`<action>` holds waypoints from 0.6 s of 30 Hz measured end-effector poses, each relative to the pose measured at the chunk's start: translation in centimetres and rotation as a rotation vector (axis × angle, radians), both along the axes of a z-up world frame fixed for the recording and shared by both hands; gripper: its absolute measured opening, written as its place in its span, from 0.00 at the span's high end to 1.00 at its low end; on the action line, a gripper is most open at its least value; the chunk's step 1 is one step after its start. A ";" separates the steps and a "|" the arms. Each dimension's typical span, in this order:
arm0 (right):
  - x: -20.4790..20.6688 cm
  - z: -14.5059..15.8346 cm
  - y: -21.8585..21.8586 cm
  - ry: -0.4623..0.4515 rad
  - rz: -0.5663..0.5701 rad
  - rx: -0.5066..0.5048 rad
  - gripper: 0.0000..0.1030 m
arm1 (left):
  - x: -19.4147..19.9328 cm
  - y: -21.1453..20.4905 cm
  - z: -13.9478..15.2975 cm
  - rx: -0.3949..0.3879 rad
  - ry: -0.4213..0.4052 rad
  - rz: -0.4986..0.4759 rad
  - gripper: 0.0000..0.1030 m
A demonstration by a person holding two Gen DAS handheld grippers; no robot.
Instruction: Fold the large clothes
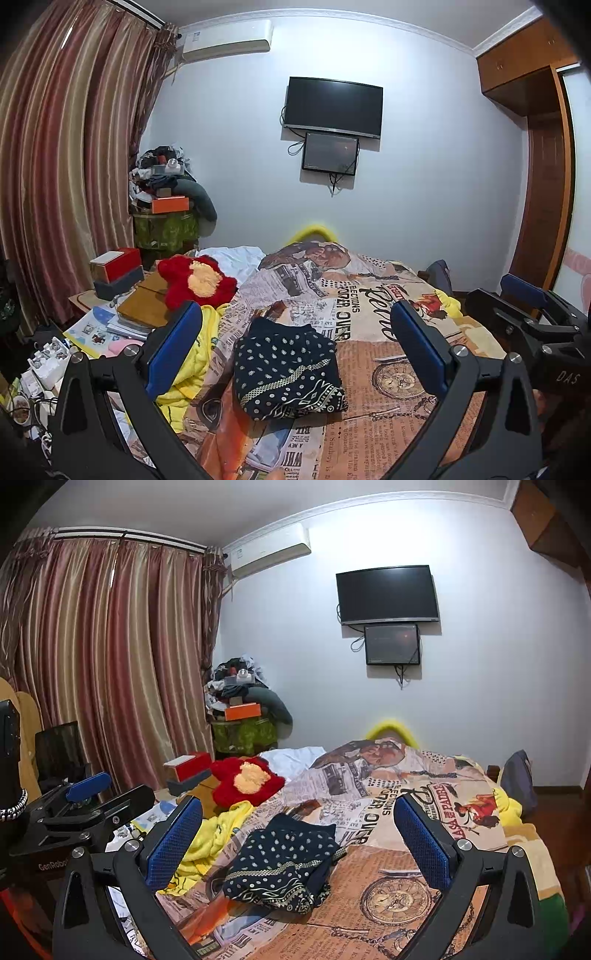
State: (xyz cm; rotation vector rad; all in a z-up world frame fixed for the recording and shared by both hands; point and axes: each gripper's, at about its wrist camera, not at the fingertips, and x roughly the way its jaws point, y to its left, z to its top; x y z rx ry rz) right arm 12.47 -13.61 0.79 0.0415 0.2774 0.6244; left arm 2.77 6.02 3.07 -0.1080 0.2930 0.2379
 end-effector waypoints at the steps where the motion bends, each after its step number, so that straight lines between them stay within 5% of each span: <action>1: 0.0 0.0 0.0 0.000 0.000 0.000 0.00 | 0.0 0.0 0.0 0.000 -0.001 0.000 0.00; 18: 0.2 0.0 0.3 0.011 -0.021 0.003 0.00 | 0.0 0.0 0.1 -0.008 0.000 -0.018 0.00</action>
